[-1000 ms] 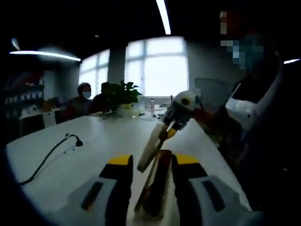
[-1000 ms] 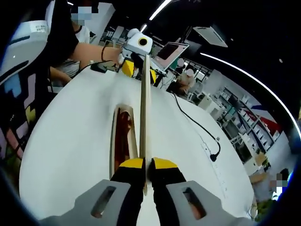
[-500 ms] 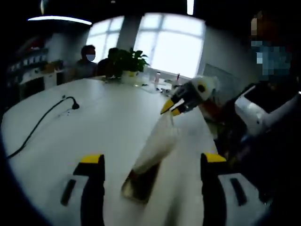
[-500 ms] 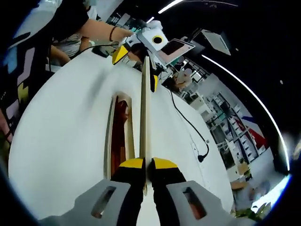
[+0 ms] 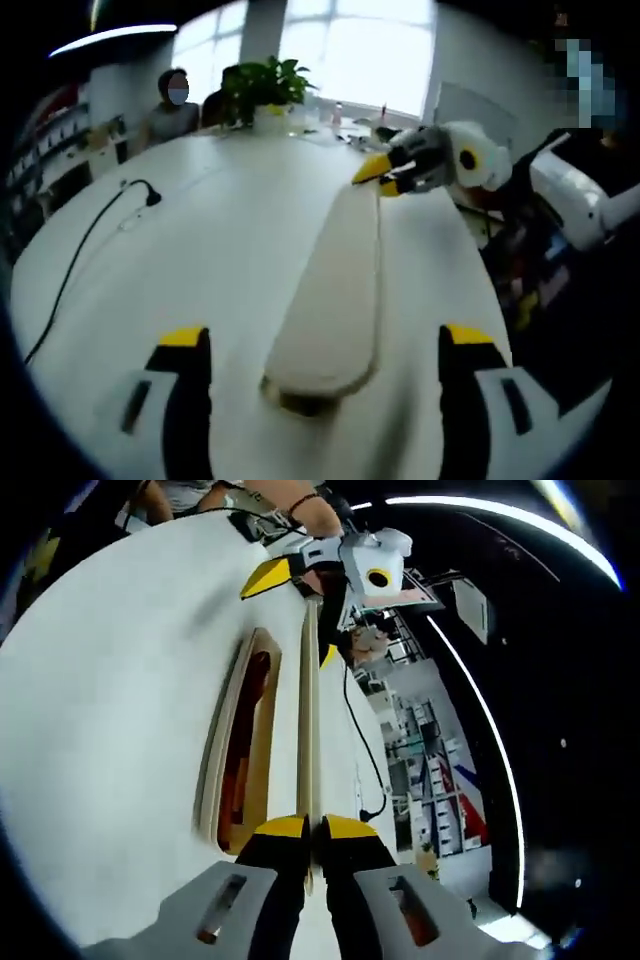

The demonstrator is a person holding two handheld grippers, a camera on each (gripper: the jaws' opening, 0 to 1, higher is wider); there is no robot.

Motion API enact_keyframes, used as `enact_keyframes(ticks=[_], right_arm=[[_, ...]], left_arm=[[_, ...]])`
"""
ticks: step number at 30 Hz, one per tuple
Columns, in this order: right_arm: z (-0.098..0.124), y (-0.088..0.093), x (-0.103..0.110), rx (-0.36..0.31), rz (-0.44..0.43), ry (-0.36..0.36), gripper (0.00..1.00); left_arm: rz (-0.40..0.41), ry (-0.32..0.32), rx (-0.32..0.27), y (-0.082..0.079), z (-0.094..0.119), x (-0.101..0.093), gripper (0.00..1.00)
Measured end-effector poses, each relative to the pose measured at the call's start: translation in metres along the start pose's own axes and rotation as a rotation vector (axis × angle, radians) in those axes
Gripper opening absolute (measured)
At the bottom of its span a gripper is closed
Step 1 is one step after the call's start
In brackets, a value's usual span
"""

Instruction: Arrange the utensils inside the cutlery case until each visible utensil rests in its matching compartment.

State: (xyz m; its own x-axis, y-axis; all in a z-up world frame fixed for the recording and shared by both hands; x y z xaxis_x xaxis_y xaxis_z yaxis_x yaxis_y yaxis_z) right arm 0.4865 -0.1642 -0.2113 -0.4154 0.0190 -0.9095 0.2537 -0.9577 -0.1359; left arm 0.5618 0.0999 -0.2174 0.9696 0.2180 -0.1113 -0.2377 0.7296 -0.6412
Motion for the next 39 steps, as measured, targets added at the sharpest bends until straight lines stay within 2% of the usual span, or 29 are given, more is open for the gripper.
enact_keyframes(ticks=[7, 10, 21, 27, 34, 39], right_arm=[[-0.002, -0.005, 0.006, 0.026, 0.038, 0.047, 0.02], [-0.001, -0.008, 0.006, 0.038, 0.053, 0.1, 0.03], [0.0, -0.017, 0.018, 0.079, 0.185, 0.195, 0.03], [-0.003, -0.019, 0.022, 0.092, 0.24, 0.229, 0.03], [-0.003, -0.019, 0.024, 0.1, 0.295, 0.255, 0.03], [-0.002, -0.019, 0.025, 0.103, 0.293, 0.248, 0.03]], left_arm=[[-0.006, 0.016, 0.068, 0.005, -0.012, 0.002, 1.0], [-0.004, 0.019, 0.094, 0.007, -0.016, 0.002, 0.99], [-0.027, 0.025, 0.127, 0.007, -0.027, 0.008, 0.89], [-0.001, 0.046, 0.103, 0.006, -0.03, 0.012, 0.83], [0.002, 0.018, 0.085, 0.006, -0.033, 0.017, 0.65], [0.019, 0.036, 0.069, 0.006, -0.033, 0.018, 0.63]])
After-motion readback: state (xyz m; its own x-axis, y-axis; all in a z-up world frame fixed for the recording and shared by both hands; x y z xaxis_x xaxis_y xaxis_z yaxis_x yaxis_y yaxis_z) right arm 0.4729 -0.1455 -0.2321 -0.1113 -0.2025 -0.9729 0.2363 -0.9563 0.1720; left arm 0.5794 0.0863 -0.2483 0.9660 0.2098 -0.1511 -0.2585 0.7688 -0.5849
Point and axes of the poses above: the point that each gripper's makers call its tool centre point, and the gripper's own axes: z roughly backward along the fingers, x roughly to its left, y roughly out of its underside, the point moved 10 cm from there along z, roughly backward along the fingers, and after that the axes turned 11 degrees about x, right-handed, at the moved point
